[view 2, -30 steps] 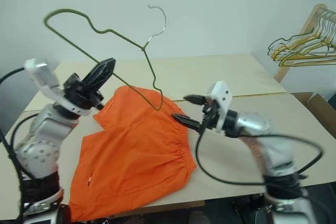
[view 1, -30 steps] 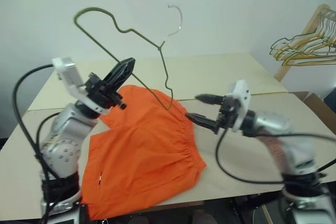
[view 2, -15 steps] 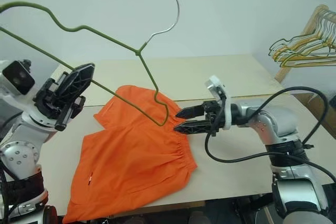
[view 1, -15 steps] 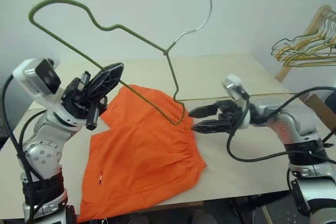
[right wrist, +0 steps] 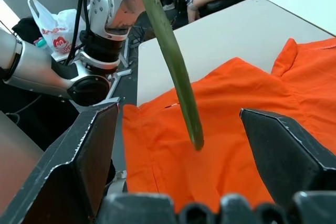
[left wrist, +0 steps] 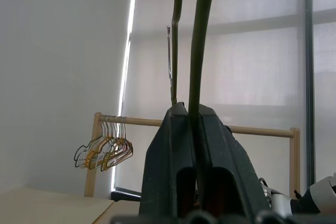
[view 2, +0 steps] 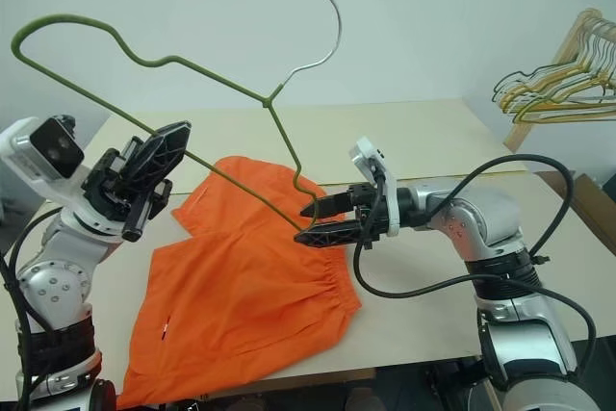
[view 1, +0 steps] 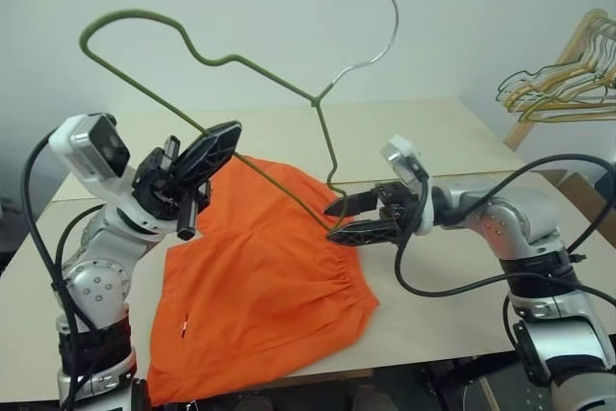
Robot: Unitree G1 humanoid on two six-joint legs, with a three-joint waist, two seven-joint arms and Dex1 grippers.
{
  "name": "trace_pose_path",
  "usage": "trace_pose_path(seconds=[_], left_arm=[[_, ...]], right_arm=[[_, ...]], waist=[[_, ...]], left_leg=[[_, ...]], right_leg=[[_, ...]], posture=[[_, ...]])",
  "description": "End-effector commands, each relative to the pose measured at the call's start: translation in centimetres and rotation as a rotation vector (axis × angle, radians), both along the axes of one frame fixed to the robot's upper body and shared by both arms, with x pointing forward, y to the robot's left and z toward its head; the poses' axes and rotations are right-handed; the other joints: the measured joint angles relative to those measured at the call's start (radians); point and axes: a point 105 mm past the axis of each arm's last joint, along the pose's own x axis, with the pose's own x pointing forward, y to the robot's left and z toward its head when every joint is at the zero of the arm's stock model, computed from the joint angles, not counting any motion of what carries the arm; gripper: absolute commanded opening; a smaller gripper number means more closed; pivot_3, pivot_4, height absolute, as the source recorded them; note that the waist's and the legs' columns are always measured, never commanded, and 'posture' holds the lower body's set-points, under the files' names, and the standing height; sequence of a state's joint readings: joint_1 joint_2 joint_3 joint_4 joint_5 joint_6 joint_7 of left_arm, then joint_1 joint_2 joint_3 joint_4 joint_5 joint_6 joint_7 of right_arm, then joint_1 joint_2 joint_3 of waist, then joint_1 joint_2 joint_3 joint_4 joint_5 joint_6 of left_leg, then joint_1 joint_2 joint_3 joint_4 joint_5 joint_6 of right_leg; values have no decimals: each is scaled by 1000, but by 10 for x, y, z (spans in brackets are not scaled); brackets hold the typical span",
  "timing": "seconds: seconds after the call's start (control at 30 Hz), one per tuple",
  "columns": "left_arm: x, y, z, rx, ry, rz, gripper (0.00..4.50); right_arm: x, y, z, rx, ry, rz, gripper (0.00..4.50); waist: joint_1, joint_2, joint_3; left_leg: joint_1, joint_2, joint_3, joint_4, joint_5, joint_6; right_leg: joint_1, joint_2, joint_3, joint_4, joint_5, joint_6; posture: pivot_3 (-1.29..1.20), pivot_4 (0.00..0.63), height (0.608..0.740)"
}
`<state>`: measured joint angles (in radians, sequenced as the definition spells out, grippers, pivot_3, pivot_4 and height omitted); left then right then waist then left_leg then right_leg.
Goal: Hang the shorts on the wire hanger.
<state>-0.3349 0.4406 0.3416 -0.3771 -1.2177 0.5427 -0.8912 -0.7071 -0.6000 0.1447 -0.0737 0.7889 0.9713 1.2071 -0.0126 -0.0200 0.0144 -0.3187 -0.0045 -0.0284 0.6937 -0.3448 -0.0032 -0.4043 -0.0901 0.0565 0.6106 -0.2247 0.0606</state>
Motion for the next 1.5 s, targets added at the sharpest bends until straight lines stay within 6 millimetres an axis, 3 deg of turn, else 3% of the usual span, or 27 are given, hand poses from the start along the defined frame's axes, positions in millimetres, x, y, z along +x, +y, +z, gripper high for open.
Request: trace_pose_path(seconds=[0.03, 0.4, 0.7, 0.87, 1.03, 1.07, 1.1, 1.17, 1.33, 1.5], left_arm=[[-4, -2, 5, -5, -34, -6, 0], [0, -1, -2, -11, -8, 28, 0], [9, -1, -1, -43, 15, 53, 0], [5, 0, -1, -39, 4, 32, 0], [1, -2, -3, -15, -10, 16, 0], [1, -2, -3, -13, -11, 15, 0], [0, -2, -3, -11, -14, 14, 0], [0, -2, -3, -7, -17, 14, 0], [-1, -3, -3, 6, -30, -3, 0], [-6, -8, -2, 28, -53, -35, 0]], right_arm=[[-1, 7, 14, 9, -52, 24, 3715], [0, 10, 14, 15, -70, 23, 36], [-2, 12, 9, -1, -113, 23, 36], [14, 13, 5, -3, -208, -95, 36], [20, 9, 1, -23, -198, -130, 1428], [21, 8, 1, -17, -167, -141, 1536], [22, 6, 1, -12, -138, -149, 2039], [24, 4, 1, -12, -113, -156, 2598], [22, -12, 6, 47, -91, -119, 2598], [31, -17, -2, -14, -105, -161, 2598]], waist=[[-1, 0, 0], [-1, 0, 0], [-1, 0, 0], [-3, 0, 0], [-2, 0, 0], [-2, 0, 0], [-2, 0, 0], [-2, 0, 0], [-2, 0, 0], [-2, 0, 0]], left_leg=[[0, 0, 0, 0, 0, 0], [0, 0, 0, 0, 0, 0], [0, 0, 0, 0, 0, 0], [0, 0, 0, 0, 0, 0], [0, 0, 0, 0, 1, -1], [0, 0, 0, 0, 1, -1], [0, 0, 0, 0, 1, -1], [0, 0, 0, 0, 0, -1], [0, 0, 0, 0, 0, 0], [0, 0, 1, 0, 0, 0]], right_leg=[[0, 0, 0, 0, 0, 0], [0, 0, 0, 0, 0, 0], [0, 0, 0, 0, 0, 0], [0, 0, 0, 0, 0, 0], [-1, 0, 0, 0, 0, 0], [-1, 0, 0, 0, 0, 0], [-1, 0, 0, 0, 0, 0], [-1, 0, 0, 0, 0, 0], [-1, 0, 0, 0, 0, 0], [0, 0, 0, 0, 0, 0]], posture=[[38, 0, 740], [36, 0, 740], [27, 0, 740], [27, 0, 740], [33, 0, 740], [33, 0, 740], [33, 0, 740], [33, 0, 740], [33, 0, 740], [32, 0, 740]])
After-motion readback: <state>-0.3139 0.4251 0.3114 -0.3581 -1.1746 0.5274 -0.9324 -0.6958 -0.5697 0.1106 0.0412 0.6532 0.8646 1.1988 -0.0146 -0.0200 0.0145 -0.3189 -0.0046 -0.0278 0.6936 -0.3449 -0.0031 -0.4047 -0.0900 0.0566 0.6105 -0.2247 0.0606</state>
